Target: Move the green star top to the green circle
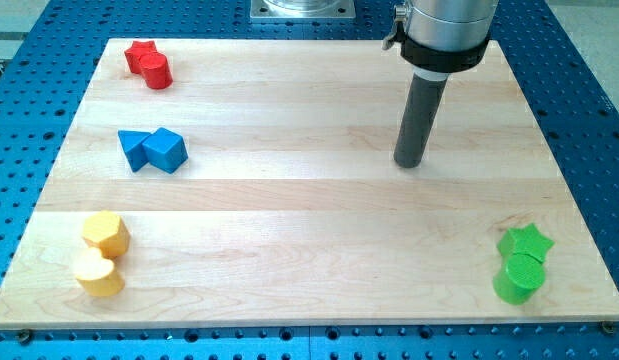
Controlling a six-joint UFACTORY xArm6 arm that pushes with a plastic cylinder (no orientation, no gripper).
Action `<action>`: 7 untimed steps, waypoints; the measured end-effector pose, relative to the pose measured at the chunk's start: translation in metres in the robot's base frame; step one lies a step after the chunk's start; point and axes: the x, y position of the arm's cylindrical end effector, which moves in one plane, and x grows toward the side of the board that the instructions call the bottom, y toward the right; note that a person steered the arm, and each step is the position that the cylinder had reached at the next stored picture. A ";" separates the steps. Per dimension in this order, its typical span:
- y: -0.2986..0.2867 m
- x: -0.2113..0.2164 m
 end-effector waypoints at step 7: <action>-0.004 0.080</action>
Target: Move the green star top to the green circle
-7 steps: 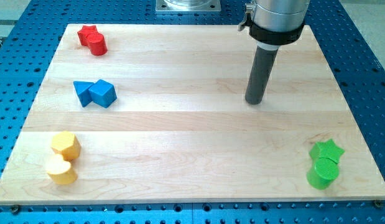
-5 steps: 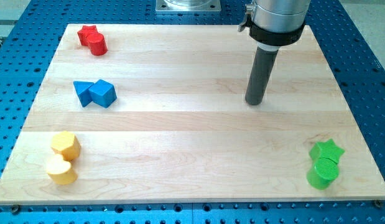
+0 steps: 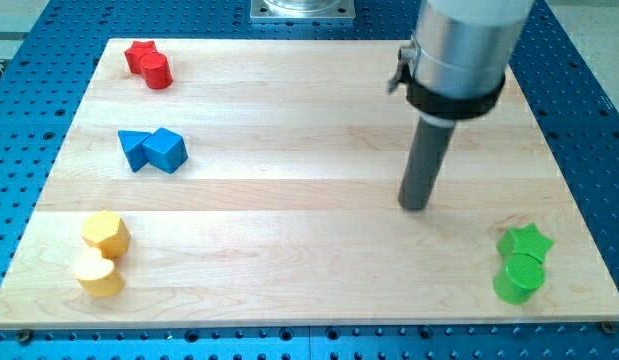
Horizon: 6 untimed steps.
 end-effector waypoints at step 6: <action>0.005 0.096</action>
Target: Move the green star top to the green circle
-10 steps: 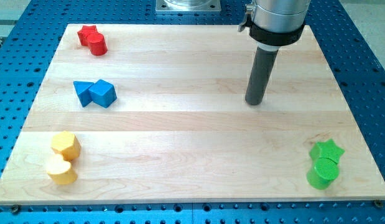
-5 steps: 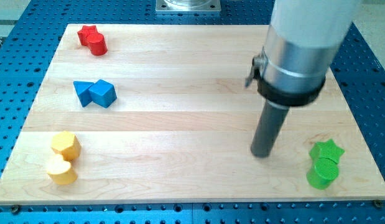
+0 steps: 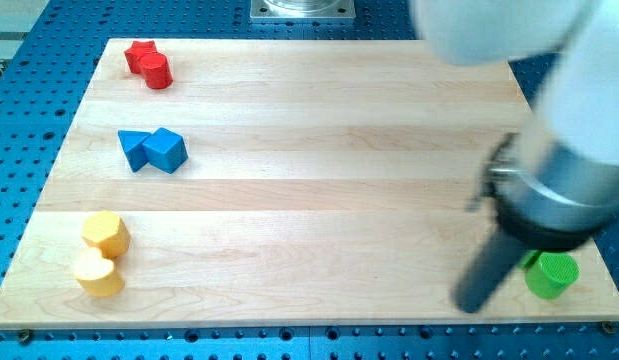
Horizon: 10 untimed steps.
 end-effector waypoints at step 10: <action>0.117 -0.040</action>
